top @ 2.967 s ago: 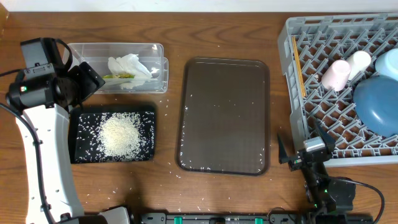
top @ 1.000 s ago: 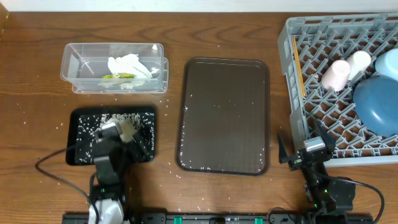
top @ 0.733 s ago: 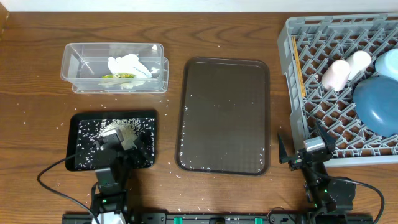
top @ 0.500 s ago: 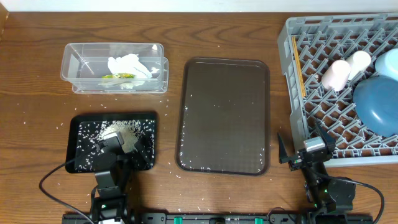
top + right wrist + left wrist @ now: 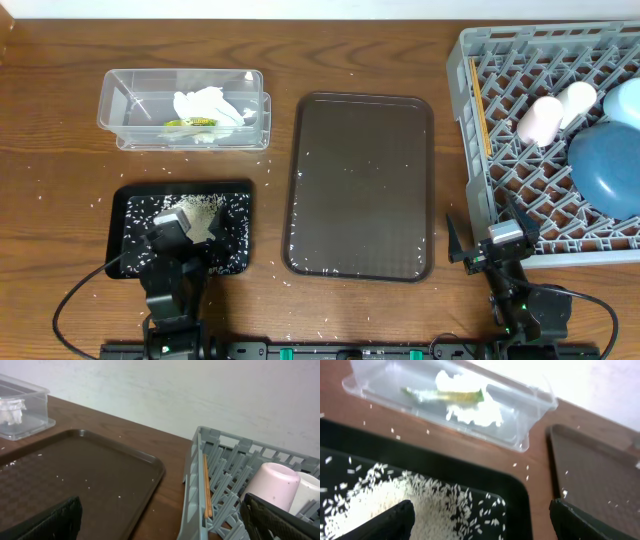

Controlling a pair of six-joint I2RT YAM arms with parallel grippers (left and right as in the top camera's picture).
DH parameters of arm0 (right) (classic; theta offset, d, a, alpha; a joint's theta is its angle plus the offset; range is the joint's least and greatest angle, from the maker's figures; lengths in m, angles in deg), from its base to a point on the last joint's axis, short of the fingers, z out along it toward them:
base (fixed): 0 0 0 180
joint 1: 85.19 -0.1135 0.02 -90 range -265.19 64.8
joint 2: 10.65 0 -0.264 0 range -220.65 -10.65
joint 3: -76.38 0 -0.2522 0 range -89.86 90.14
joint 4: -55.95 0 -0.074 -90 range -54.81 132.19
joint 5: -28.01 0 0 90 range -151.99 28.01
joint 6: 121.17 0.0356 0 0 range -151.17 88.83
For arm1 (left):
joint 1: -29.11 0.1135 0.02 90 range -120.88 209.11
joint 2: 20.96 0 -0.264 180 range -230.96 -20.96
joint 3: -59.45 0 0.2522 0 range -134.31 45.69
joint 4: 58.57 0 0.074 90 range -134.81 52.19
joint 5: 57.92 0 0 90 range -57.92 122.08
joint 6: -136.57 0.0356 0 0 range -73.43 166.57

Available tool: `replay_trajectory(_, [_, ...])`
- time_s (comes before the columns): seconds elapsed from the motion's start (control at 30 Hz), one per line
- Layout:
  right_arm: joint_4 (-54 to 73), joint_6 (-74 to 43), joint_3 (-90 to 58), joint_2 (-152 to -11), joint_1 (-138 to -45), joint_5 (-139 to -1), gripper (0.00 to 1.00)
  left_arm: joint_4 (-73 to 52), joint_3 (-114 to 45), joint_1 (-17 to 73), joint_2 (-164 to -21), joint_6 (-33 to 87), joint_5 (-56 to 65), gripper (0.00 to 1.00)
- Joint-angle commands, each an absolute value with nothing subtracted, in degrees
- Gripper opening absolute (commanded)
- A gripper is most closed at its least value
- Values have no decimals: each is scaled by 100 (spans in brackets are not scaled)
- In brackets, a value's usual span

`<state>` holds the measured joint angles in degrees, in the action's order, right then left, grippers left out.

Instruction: Sort waste into correct bins and load items into the dishwasher rack

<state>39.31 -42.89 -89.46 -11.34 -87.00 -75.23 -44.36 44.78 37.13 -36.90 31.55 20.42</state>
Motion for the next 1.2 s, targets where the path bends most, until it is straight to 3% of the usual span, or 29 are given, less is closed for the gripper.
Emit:
replay_trajectory(0.0, [3899, -4366, -8952, -1097, -8650, -7488, 99, -4182, 4542, 3699, -3386, 3153, 1943, 89])
replay_trajectory(0.37, [3899, -4366, -8952, -1097, -8650, -7488, 99, -4185, 4544, 3662, -2593, 3153, 1943, 89])
replay_trajectory(0.87, [3899, -4366, -8952, -1097, -8650, -7488, 99, -4180, 4544, 2816, -2106, 3168, 1970, 89])
replay_trajectory(1.17, [3899, -4366, -8952, -1097, -8650, -7488, 99, -4158, 4546, 2816, -2106, 4558, 2123, 89])
